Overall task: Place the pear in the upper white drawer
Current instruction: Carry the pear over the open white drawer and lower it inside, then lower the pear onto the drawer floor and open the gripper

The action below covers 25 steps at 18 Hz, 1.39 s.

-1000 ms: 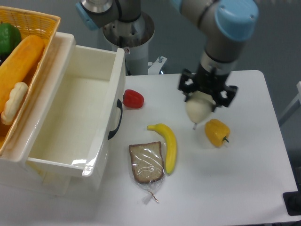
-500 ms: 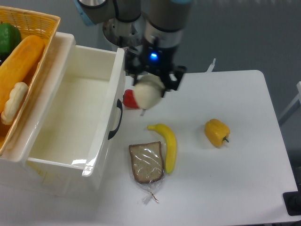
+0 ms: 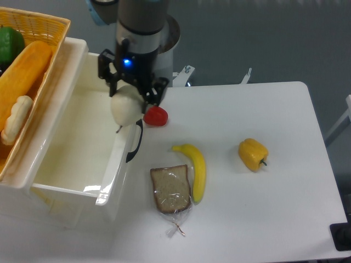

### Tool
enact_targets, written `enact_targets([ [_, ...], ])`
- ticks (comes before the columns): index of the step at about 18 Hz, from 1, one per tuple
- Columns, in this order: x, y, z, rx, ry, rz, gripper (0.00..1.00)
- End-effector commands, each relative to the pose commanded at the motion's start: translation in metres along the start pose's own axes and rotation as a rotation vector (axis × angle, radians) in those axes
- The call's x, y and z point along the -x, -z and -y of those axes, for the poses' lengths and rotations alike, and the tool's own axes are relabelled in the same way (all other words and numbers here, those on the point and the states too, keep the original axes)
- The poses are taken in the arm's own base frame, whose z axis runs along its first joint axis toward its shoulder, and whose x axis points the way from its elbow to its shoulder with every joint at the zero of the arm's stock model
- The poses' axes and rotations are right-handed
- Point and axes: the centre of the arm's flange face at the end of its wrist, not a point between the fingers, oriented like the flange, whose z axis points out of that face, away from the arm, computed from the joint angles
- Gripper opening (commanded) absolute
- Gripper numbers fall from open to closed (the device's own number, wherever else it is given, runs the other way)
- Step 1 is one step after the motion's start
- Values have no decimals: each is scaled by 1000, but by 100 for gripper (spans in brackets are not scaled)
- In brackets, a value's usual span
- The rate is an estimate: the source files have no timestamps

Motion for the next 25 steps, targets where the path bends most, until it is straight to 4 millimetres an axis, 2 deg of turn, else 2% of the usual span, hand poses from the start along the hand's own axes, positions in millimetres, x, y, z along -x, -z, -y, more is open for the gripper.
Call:
enact_targets([
  [3,-12,-9,6,13,-24,-13,7],
  [7,-19,-23,11,34,-42,-28,7],
  [13,-16,-48,19,68,-53,-55,8],
  [20,-25,-77,33,130,-91,-50,10],
  [25,-24,-83,34,139,-97,-57,12],
])
